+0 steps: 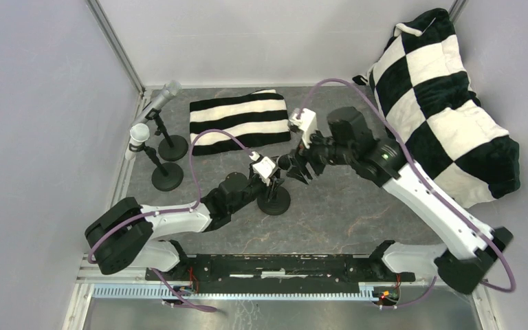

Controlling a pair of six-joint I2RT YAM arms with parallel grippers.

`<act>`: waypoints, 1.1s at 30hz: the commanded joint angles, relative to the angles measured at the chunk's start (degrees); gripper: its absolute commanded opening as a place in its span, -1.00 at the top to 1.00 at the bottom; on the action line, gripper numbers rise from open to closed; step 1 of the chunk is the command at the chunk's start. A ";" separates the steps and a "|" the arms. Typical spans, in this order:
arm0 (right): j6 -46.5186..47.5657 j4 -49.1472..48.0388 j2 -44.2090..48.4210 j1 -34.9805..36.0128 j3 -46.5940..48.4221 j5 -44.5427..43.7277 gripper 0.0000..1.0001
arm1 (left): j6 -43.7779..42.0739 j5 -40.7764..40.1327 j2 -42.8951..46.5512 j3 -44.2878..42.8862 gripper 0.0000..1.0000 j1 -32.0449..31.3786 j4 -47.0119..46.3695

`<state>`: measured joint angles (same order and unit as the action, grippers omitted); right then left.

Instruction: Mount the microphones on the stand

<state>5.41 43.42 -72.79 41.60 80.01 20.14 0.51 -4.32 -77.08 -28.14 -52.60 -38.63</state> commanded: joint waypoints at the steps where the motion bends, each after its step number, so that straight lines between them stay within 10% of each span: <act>1: 3.14 -7.54 10.28 0.51 -6.67 2.35 -0.49 | 2.55 -5.08 1.24 2.22 0.96 0.08 0.44; 12: 4.24 -31.13 30.17 0.53 -28.68 -4.19 -0.50 | 3.26 -30.17 12.31 7.93 0.96 4.62 1.57; 33: 3.37 -32.44 30.12 0.50 -31.74 -2.02 -0.51 | -2.96 -29.24 9.17 8.46 0.94 34.98 -10.56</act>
<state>8.88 13.87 -43.09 41.91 48.56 17.78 0.36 -32.91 -67.02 -18.46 -20.18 -40.38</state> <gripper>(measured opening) 0.753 0.371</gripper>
